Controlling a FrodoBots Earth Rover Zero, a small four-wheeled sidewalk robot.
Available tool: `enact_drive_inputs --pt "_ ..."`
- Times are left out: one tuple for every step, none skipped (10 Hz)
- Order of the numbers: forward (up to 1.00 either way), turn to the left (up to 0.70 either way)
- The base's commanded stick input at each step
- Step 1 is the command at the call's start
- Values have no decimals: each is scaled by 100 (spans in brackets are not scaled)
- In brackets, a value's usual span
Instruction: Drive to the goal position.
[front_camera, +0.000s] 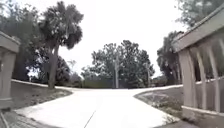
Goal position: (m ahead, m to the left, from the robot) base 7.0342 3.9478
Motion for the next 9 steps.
enact_drive_inputs --pt "85 0" --pt "85 0" --pt "85 0" --pt "85 0" --pt "85 0" --pt "85 0" --pt "85 0" --pt "85 0" --pt "85 0"
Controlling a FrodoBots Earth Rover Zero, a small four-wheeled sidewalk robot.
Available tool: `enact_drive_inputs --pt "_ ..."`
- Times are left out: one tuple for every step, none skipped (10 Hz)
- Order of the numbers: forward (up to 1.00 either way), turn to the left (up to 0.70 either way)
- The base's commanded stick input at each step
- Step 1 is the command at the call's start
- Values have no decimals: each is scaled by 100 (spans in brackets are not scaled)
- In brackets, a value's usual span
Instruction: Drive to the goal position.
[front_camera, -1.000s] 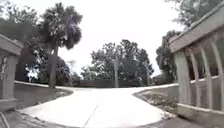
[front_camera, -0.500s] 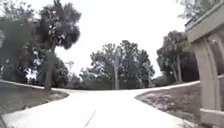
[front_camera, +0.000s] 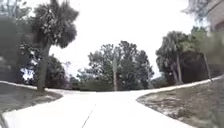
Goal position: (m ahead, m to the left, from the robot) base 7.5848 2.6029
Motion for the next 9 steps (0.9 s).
enact_drive_inputs --pt "85 0" --pt "85 0" --pt "85 30" --pt "85 34" --pt "85 34" --pt "85 28" --pt "85 0" --pt "85 0" --pt "85 3"
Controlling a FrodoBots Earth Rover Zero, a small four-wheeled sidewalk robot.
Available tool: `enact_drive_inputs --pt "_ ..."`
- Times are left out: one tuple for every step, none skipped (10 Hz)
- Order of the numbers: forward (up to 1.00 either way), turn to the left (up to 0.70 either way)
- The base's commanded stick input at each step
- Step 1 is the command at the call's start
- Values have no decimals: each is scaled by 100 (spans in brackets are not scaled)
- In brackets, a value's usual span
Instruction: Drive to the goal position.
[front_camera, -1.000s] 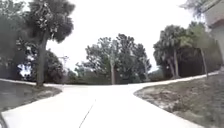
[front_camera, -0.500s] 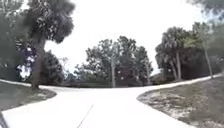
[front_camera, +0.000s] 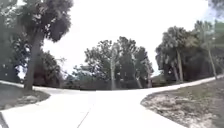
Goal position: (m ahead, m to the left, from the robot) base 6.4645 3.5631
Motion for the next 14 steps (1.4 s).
enact_drive_inputs --pt "85 13" --pt "85 34" --pt "85 32" --pt "85 0" --pt "85 0" --pt "85 0" --pt "85 0" --pt "85 0" --pt "85 0" --pt "85 34" --pt "85 34" --pt "85 34" --pt "85 5" --pt "85 0"
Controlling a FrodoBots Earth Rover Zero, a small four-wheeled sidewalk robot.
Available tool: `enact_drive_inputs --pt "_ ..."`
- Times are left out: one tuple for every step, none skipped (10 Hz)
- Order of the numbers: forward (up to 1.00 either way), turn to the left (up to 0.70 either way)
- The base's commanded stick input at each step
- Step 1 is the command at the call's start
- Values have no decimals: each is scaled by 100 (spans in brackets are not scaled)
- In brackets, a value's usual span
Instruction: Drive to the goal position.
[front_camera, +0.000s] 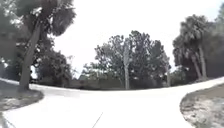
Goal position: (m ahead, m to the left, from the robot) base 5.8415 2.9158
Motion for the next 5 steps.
enact_drive_inputs --pt "85 0" --pt "85 21" --pt "85 34" --pt "85 34" --pt "85 34"
